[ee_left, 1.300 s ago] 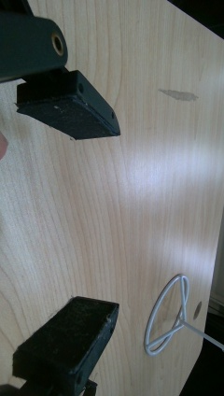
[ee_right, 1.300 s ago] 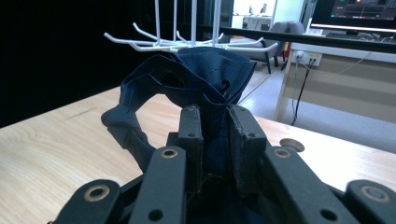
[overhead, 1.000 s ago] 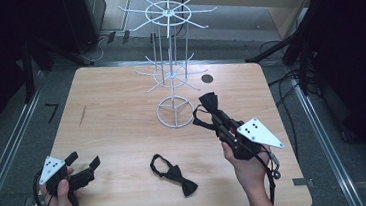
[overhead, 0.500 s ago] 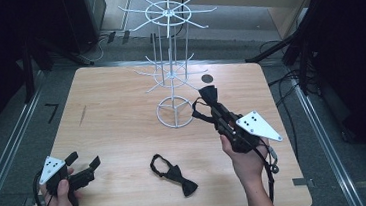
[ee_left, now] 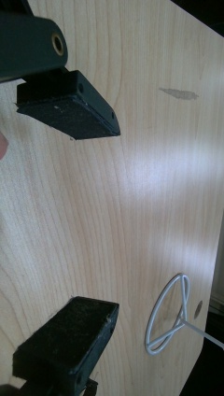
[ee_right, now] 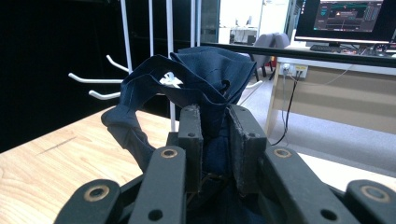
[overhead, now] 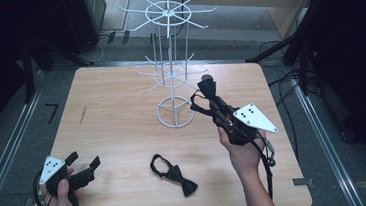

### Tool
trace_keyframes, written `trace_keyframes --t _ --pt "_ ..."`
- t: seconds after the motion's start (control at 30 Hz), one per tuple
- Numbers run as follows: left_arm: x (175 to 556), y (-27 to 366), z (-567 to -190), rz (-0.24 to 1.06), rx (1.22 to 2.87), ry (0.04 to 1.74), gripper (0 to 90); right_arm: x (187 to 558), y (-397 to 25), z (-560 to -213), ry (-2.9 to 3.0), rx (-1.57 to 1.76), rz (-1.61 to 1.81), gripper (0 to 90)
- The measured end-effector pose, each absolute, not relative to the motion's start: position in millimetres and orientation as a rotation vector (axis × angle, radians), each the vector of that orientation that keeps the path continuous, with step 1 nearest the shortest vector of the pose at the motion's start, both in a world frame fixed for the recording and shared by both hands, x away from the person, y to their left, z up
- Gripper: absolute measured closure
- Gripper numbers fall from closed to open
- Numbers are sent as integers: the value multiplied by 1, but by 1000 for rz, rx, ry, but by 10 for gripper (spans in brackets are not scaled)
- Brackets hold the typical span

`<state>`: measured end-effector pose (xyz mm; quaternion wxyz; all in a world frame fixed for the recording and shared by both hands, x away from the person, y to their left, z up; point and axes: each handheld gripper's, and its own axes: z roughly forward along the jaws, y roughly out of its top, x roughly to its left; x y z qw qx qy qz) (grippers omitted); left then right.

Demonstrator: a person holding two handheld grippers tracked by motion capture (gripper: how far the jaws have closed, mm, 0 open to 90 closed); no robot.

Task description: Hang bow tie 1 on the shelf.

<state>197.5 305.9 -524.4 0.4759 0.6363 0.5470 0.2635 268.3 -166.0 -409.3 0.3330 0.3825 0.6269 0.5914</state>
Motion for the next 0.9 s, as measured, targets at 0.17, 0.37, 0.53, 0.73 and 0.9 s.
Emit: trace_keyframes --t 0.17,0.37,0.53,0.73,0.9 --pt "197 306 -524 643 1554 1337 141 272 -164 -407 1628 993 1546 777" --pt "198 306 -524 643 1554 1335 141 277 -163 -403 1625 987 1537 777" --pt "198 306 -524 642 1553 1336 141 282 -163 -404 1616 999 1540 776" --pt "198 306 -525 642 1552 1336 141 288 -163 -407 1611 1017 1550 776" --pt "198 306 -525 642 1553 1336 141 296 -160 -409 1617 1035 1545 776"
